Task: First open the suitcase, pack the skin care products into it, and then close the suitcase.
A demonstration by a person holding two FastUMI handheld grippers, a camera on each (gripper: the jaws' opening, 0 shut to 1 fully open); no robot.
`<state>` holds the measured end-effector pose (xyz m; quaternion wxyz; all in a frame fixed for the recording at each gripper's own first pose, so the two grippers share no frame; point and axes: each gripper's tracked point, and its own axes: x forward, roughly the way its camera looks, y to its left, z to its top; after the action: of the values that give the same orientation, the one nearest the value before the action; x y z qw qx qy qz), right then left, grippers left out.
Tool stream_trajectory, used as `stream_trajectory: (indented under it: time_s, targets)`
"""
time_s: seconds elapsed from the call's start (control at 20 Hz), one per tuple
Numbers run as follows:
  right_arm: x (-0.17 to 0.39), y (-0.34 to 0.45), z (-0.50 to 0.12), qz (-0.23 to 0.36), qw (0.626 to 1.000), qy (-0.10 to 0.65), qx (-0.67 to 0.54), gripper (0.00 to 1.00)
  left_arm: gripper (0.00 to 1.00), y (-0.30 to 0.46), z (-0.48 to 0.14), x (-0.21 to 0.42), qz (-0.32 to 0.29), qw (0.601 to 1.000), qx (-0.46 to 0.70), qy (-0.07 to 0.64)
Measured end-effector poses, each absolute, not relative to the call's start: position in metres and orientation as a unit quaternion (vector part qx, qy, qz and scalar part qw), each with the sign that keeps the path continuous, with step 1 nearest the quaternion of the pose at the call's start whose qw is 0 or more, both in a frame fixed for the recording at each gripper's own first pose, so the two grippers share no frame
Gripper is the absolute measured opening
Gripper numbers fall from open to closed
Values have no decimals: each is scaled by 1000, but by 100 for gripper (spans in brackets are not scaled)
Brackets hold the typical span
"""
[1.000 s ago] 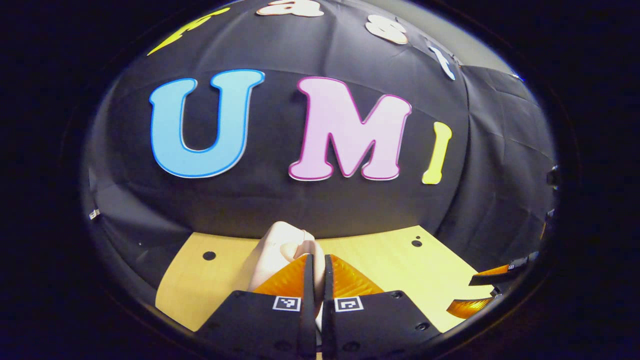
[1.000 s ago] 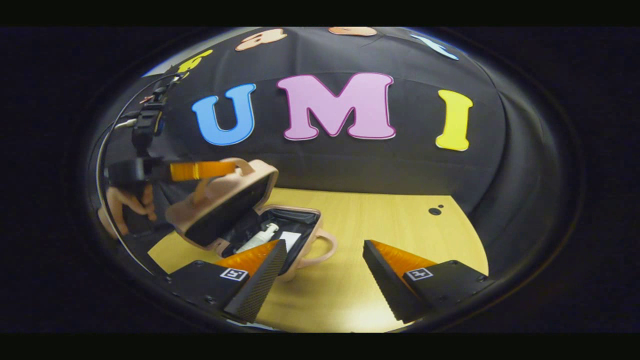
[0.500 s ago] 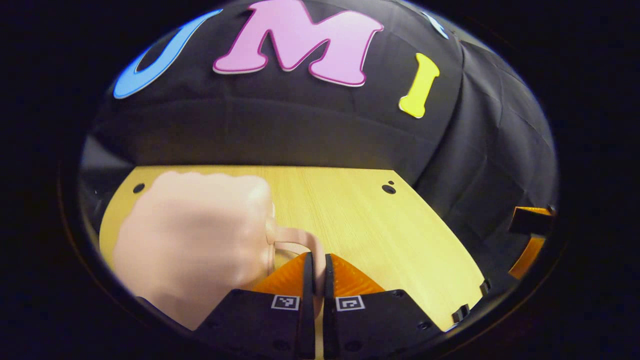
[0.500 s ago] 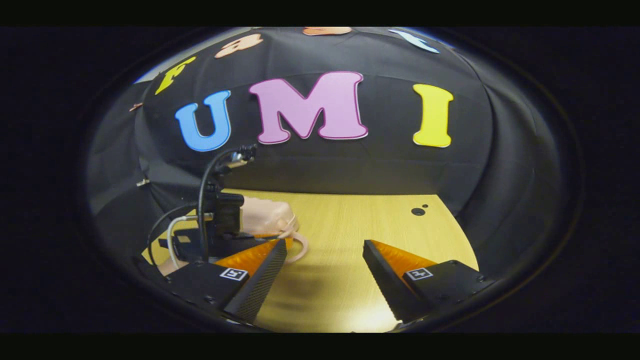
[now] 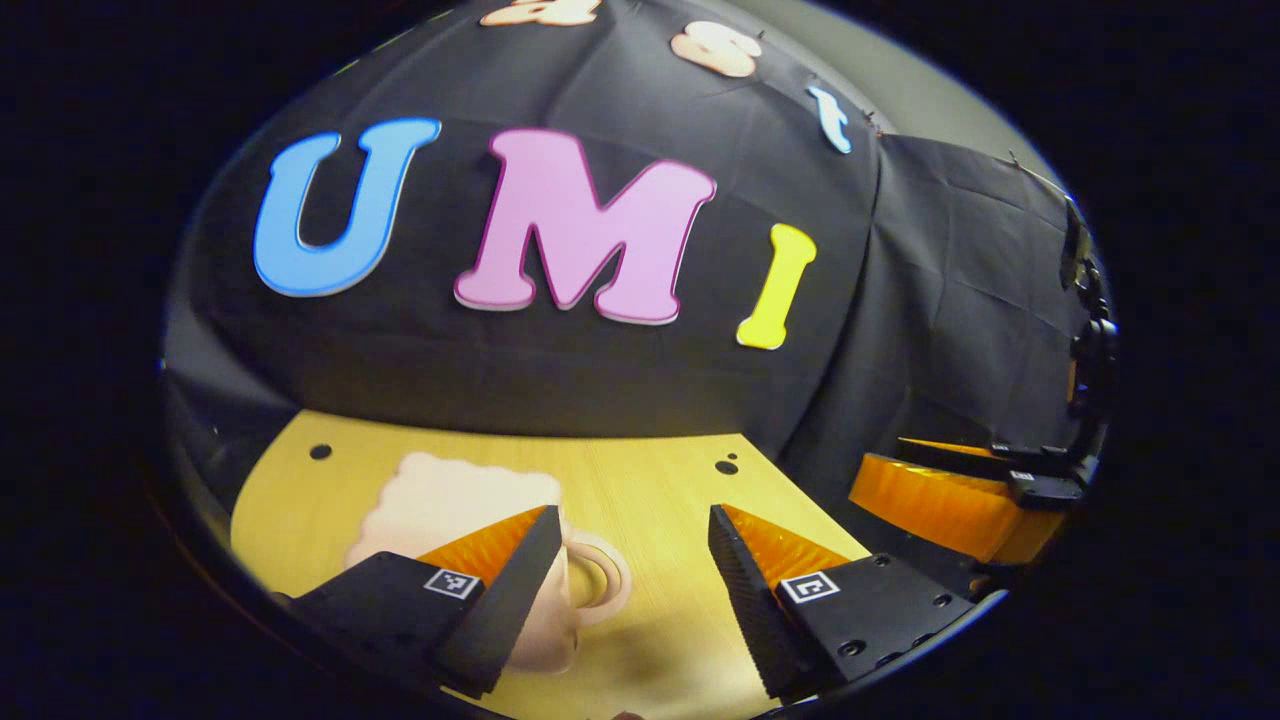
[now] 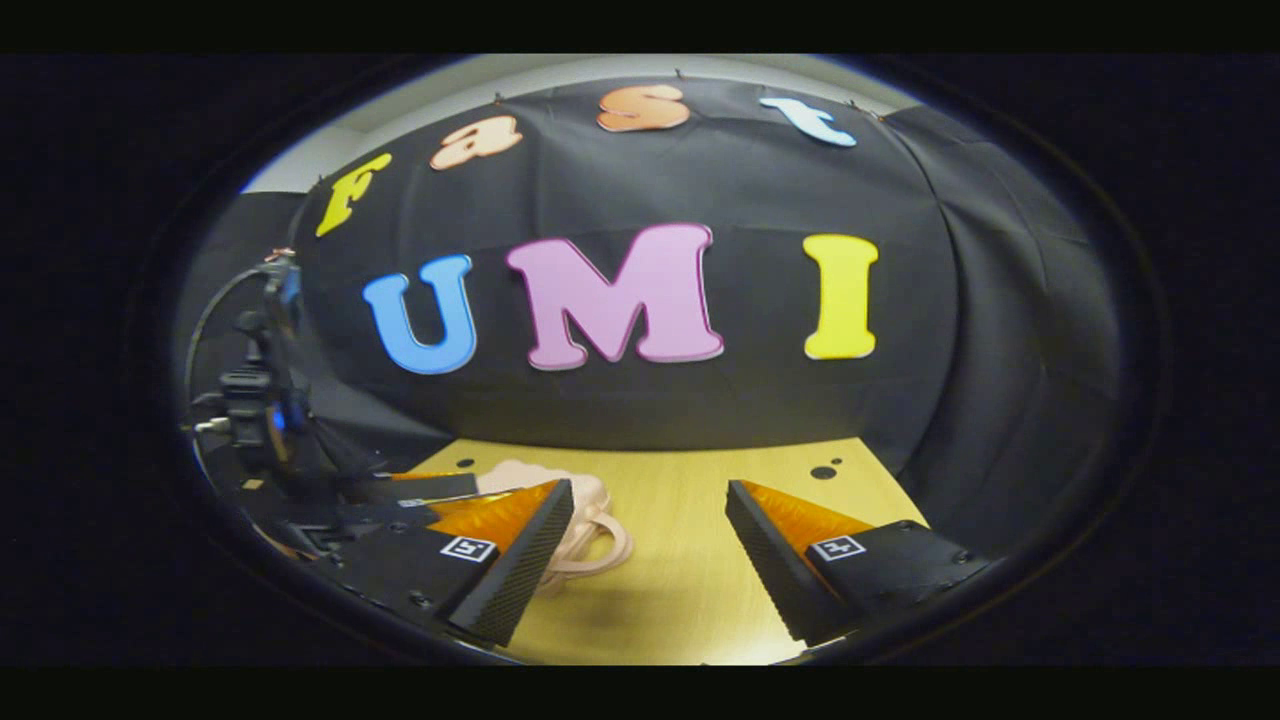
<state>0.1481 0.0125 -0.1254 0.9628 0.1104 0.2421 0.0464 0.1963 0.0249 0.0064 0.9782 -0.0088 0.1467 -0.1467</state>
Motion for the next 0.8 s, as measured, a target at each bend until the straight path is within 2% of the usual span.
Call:
stream_trajectory:
  time_s: [0.05, 0.2, 0.25, 0.4, 0.45, 0.5, 0.55, 0.6, 0.65, 0.7, 0.8]
  targets:
    - [144, 16, -108, 45, 967, 226, 110, 98, 97, 32, 32, 182, -141, 983, 9, 114]
    - [129, 29, -61, 47, 975, 186, 114, 98, 96, 44, 103, 133, -118, 992, 17, 31]
    - [122, 33, -44, 47, 977, 172, 115, 97, 96, 49, 106, 127, -111, 993, 18, 23]
    - [104, 44, -16, 55, 981, 151, 113, 97, 96, 79, 123, 103, -76, 997, 29, 11]
    - [95, 46, -9, 59, 981, 147, 111, 98, 92, 84, 125, 93, -66, 997, 23, 12]
    - [93, 43, 2, 60, 985, 131, 100, 97, 96, 89, 125, 87, -57, 998, 18, 11]
    - [91, 39, 5, 57, 987, 121, 92, 100, 96, 95, 124, 82, -46, 999, 13, 11]
    - [91, 35, 9, 54, 989, 110, 86, 97, 96, 104, 120, 78, -31, 999, 9, 14]
    - [91, 32, 11, 54, 990, 103, 83, 100, 92, 109, 115, 75, -18, 1000, 7, 17]
    - [91, 32, 10, 59, 990, 100, 82, 97, 96, 114, 112, 74, -7, 1000, 7, 20]
    - [93, 22, 5, 67, 990, 98, 75, 97, 96, 123, 109, 72, 13, 1000, 13, 23]
